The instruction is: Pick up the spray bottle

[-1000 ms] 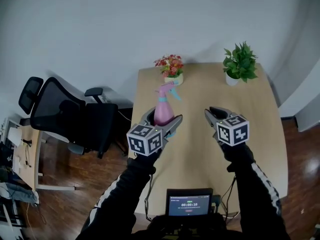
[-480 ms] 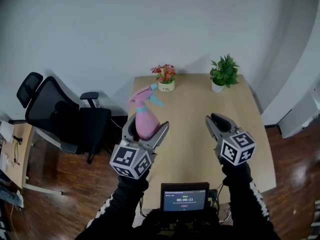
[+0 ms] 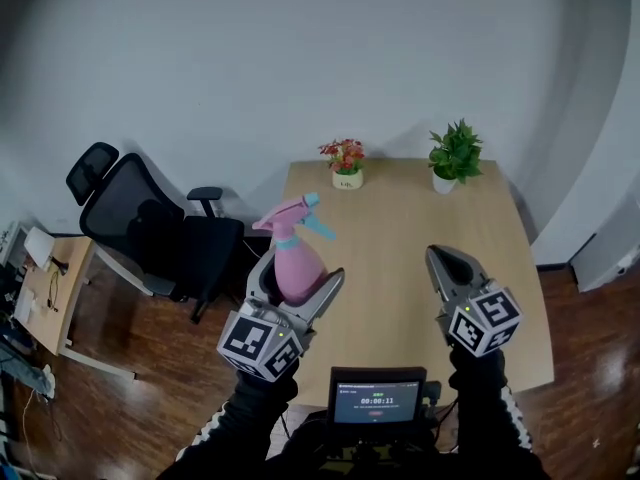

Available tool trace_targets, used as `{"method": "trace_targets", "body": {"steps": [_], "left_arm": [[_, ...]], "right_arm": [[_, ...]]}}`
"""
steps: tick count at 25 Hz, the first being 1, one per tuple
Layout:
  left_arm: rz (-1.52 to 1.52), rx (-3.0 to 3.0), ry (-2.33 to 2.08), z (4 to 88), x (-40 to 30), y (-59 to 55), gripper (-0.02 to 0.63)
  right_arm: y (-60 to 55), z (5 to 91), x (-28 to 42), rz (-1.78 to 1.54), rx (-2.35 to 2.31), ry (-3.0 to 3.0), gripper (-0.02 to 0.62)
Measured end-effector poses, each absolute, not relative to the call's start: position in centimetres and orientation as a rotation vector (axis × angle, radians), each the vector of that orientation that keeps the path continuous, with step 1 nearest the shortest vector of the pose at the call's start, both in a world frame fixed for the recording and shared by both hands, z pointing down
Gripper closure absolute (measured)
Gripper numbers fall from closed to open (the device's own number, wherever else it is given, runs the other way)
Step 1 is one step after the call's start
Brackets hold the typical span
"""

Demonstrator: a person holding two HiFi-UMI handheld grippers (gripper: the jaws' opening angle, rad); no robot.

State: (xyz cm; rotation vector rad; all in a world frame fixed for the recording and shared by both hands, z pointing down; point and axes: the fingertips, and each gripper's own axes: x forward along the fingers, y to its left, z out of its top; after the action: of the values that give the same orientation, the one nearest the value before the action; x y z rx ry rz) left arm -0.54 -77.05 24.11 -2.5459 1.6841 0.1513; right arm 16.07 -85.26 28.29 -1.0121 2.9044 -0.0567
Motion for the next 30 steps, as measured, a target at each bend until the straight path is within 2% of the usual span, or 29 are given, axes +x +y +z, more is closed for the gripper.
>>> {"method": "trace_targets", "body": {"steps": [14, 30], "left_arm": [[0.146, -2.669, 1.466, 23.0, -1.0, -75.3, 0.189], [0.203, -2.739, 1.402, 21.6, 0.4, -76.3, 0.189]], "right_arm": [[-81.5, 25.8, 12.4, -0.01, -1.064, 2.923, 0.583], [-81.7, 25.0, 12.4, 0.029, -1.073, 2.961, 0.583]]}}
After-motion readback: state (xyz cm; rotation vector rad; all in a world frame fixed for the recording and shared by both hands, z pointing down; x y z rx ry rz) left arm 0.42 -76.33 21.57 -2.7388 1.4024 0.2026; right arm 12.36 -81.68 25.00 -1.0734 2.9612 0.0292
